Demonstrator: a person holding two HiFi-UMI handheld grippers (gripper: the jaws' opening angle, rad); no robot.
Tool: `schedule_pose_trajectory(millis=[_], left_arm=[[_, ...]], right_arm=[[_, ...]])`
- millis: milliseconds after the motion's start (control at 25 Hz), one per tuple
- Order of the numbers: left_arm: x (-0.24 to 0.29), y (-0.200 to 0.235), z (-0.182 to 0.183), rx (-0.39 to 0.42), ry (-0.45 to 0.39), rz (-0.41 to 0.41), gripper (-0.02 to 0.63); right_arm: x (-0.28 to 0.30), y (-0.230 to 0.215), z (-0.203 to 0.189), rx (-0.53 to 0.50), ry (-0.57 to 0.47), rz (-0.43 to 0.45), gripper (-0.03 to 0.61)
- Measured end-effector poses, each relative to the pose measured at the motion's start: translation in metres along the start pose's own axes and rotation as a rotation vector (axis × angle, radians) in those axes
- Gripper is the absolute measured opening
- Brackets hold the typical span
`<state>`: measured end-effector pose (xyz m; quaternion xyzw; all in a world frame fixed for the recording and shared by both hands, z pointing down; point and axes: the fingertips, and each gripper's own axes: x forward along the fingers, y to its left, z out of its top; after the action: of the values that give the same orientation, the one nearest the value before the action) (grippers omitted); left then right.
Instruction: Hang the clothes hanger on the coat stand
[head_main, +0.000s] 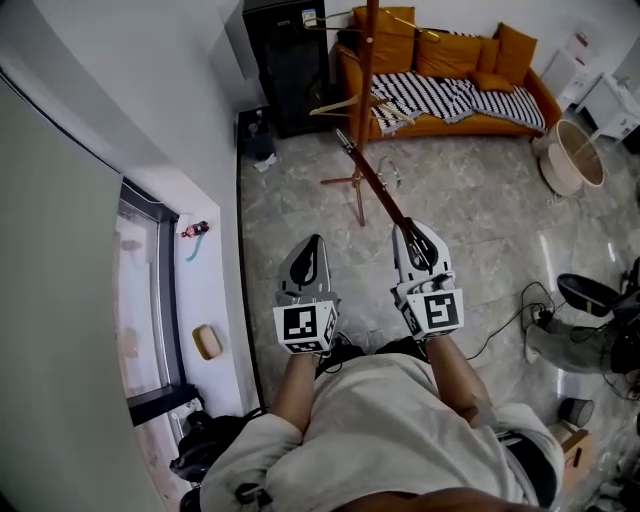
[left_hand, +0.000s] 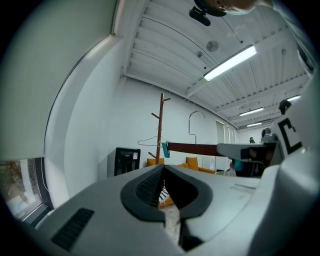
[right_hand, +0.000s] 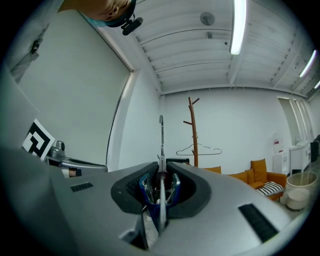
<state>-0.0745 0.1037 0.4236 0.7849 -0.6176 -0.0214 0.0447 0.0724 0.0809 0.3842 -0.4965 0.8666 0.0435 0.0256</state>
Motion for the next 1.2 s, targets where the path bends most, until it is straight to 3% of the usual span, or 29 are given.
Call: schedule_pose_trajectory(millis=[240,600,1200], left_arm=[[0.009,0.011,0.002,-0.023,-0.012,-0.025,0.011],[0.039,0.038,-0.011,-0.012,0.006,-0.014,0.011],[0.178,0.071,-0.001,0.04,0.055,-0.029,0.011]], right_arm=[[0.014,0.007,0.004,-0.031,0.01,-0.016,0.054],[0.052,-0.001,-0.012,-0.001,0.02,-0.027,0.054],[0.17,-0.064,-0.033,0.068,0.009,-0.013,0.054]])
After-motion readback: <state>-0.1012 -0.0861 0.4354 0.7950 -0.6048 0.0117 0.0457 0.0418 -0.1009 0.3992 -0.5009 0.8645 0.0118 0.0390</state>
